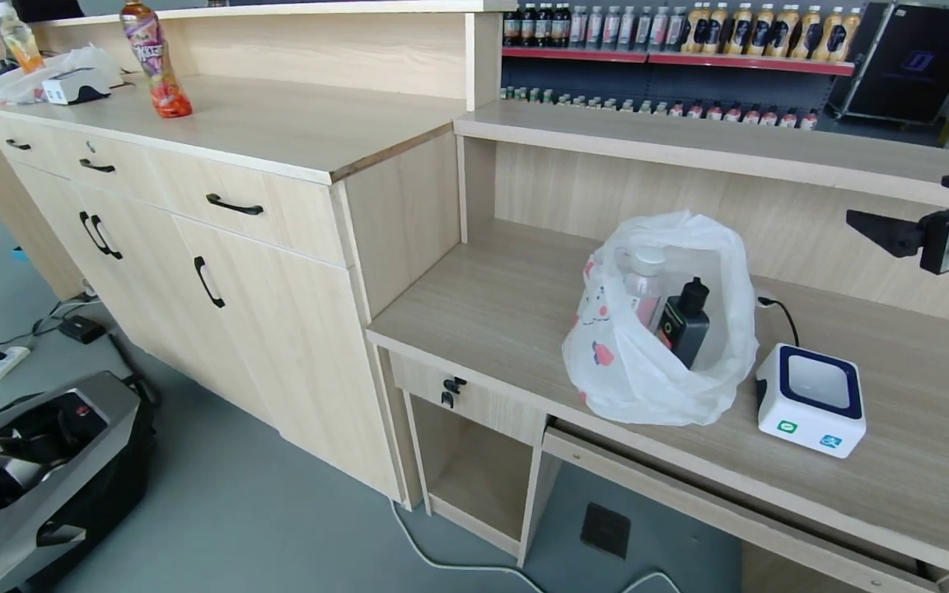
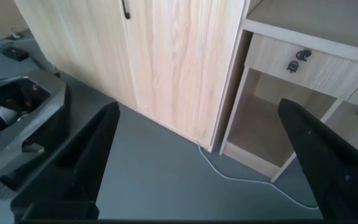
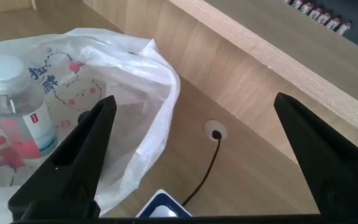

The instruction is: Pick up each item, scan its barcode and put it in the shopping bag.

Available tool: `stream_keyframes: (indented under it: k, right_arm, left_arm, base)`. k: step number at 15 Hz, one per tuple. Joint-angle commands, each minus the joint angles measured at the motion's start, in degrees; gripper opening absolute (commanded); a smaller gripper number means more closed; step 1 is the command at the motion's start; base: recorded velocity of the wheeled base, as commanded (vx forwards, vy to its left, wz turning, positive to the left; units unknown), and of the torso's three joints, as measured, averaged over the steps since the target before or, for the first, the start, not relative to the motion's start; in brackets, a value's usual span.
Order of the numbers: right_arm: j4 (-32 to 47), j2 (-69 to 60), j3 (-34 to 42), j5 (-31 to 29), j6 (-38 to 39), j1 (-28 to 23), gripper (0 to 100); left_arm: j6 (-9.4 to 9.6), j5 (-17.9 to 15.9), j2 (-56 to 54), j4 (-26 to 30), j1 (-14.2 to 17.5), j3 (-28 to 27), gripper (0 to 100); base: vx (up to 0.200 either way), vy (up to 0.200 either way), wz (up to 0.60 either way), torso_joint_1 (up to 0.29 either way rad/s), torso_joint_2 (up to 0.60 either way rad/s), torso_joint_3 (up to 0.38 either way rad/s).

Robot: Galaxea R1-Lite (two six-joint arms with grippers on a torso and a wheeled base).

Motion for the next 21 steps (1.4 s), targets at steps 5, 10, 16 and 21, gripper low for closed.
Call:
stream_keyframes:
  k: [5, 10, 16, 21]
  right_arm:
    - [34.5, -9.1, -18.7, -16.3, 4.4, -3.4, 100]
    - [40.1, -25.4, 1.3, -20.8, 10.5, -10.6, 100]
    - [24.7, -44.4, 30.4, -18.4, 10.8, -13.2, 100]
    - [15.7, -58.7, 50.6, -12.0, 9.8, -13.2, 100]
  left_arm:
    - [-0.02, 0.0, 0.0, 0.0, 0.0, 0.0, 100]
    - [-0.02, 0.0, 0.0, 0.0, 0.0, 0.0, 100]
    - [-0.02, 0.0, 0.0, 0.0, 0.0, 0.0, 100]
    - [-0.02, 0.0, 0.0, 0.0, 0.0, 0.0, 100]
  base:
    - [0.000, 0.000, -0.60, 0.002, 0.00, 0.001]
    - [0.000, 0.000, -0.12, 0.001, 0.00, 0.000]
    - [0.000, 0.000, 0.00, 0.000, 0.00, 0.000]
    - [0.000, 0.000, 0.00, 0.000, 0.00, 0.000]
